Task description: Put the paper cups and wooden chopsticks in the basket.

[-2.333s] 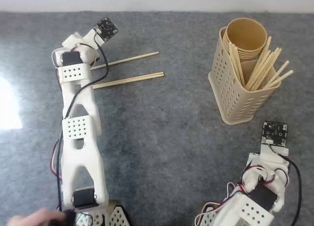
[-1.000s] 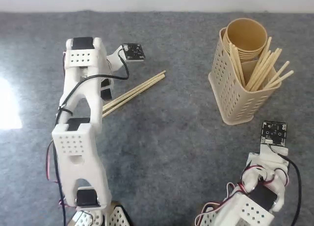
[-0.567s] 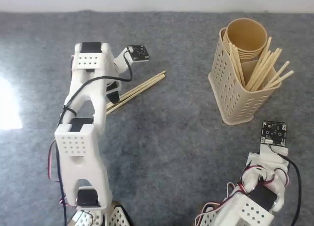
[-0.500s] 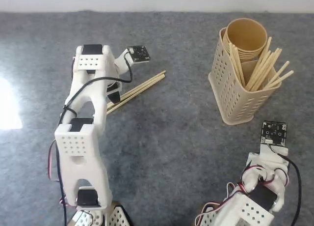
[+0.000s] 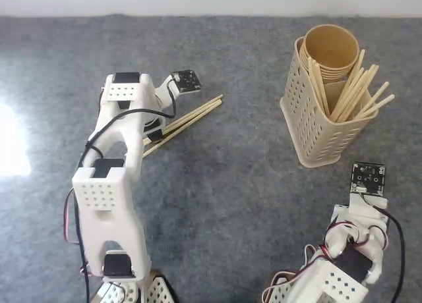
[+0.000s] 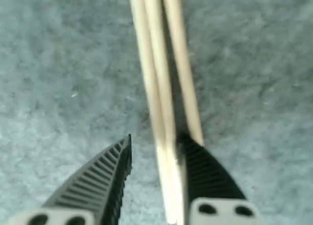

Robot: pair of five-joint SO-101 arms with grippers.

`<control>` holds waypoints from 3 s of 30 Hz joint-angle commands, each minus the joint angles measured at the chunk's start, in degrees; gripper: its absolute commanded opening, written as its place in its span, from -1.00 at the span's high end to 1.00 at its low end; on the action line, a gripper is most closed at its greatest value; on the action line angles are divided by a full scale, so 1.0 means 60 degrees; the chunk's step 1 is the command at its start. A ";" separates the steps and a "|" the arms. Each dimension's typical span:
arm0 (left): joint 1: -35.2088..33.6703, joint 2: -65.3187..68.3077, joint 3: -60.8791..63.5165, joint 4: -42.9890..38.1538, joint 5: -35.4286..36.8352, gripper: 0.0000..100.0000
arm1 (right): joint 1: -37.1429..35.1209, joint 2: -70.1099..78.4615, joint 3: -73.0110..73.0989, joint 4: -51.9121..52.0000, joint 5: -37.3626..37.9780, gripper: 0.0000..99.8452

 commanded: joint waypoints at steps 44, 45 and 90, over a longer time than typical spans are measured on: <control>-0.2066 -0.9817 -0.0344 0.4000 0.7267 0.98 | -0.8022 0.2161 -0.5832 0.2059 0.2242 0.54; -0.2037 -1.0051 0.0022 0.3868 0.7516 0.98 | -0.8271 0.2908 -0.6344 0.2073 0.2212 0.54; -0.3341 -2.3663 1.4352 -0.2667 1.0637 0.98 | -1.0689 2.7700 -2.6945 0.3714 0.6505 0.54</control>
